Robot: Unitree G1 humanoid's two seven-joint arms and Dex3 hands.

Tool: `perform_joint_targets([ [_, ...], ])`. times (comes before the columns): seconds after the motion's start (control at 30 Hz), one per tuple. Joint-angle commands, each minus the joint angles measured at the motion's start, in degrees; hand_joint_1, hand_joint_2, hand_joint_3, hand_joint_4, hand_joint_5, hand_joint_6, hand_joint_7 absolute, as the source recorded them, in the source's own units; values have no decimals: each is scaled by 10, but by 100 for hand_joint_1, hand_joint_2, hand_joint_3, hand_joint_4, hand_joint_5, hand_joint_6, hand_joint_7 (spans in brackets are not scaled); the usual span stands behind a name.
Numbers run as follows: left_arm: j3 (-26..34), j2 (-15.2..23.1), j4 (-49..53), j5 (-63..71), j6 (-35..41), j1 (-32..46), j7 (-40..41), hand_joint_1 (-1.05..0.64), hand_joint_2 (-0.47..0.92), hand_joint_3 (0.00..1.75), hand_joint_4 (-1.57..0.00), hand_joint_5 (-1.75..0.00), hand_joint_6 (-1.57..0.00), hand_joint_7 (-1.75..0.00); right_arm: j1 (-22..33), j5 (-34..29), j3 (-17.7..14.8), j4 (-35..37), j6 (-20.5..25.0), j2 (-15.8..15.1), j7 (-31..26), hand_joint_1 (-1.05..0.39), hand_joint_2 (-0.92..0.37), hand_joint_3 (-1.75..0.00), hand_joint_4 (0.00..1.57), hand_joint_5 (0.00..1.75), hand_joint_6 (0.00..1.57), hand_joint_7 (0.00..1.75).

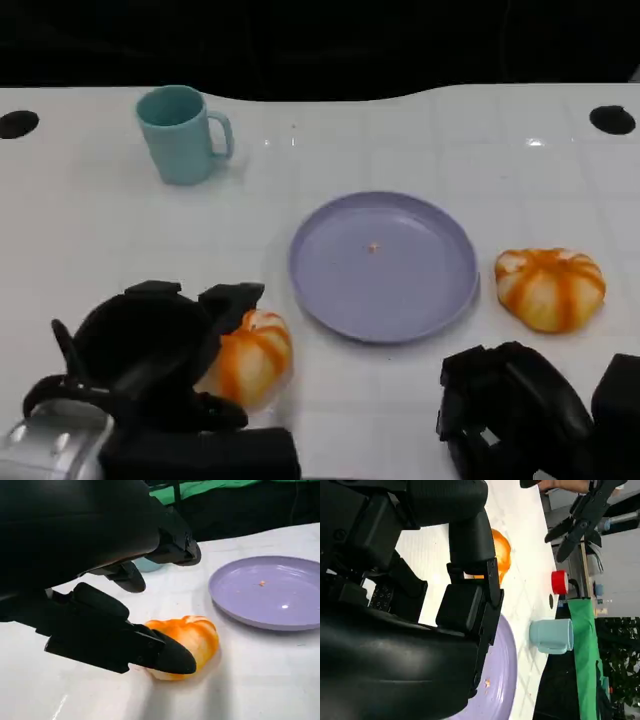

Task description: Grasp the bread from the table and place it into the plate.

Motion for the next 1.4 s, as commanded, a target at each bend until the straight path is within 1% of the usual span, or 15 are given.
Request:
perform_joint_targets([
  [0.03,-26,-27,24,65,16,-5,15,-79,91,3,-23,-49,-20,0,8,3,-3,-11,-2,-8,1,-105,-5,-136,153,134,157,104],
  [0.1,-39,-40,38,94,17,-6,28,-78,90,1,-22,-50,-19,0,10,4,-4,-14,-1,-9,0,-105,-4,-137,153,134,157,104],
  [0.3,-60,-71,91,134,18,-19,52,-64,82,0,-17,-48,-13,0,10,7,-6,-12,0,-9,3,-105,-4,-138,153,134,157,104],
  [0.43,-73,-77,125,157,14,-29,72,-59,76,0,-18,-49,-14,-1,12,6,-5,-14,2,-8,1,-105,-5,-138,153,134,157,104],
  [0.6,-88,-81,157,179,14,-37,99,-54,71,0,-17,-52,-14,0,10,8,-6,-10,-1,-7,4,-105,-5,-137,154,134,157,104],
  [0.63,-91,-82,161,183,14,-37,103,-50,71,0,-17,-53,-15,-1,10,8,-6,-10,0,-7,4,-105,-5,-137,154,134,157,104],
  [0.83,-100,-88,180,199,18,-41,120,-36,71,0,-15,-56,-16,-1,11,4,-4,-15,-1,-9,2,-105,-4,-138,153,133,157,103],
  [1.03,-104,-93,191,211,26,-43,123,-34,72,1,-13,-59,-17,-1,15,4,-4,-18,3,-9,1,-105,-5,-137,153,133,157,103],
  [1.23,-107,-99,204,219,37,-50,108,-38,74,1,-13,-63,-18,-1,10,7,-6,-11,-2,-10,8,-105,-8,-133,153,133,157,102],
  [1.4,-108,-112,230,214,53,-64,103,-41,73,1,-14,-65,-18,-1,8,15,-9,-11,4,-11,14,-105,-2,-136,155,131,157,101],
])
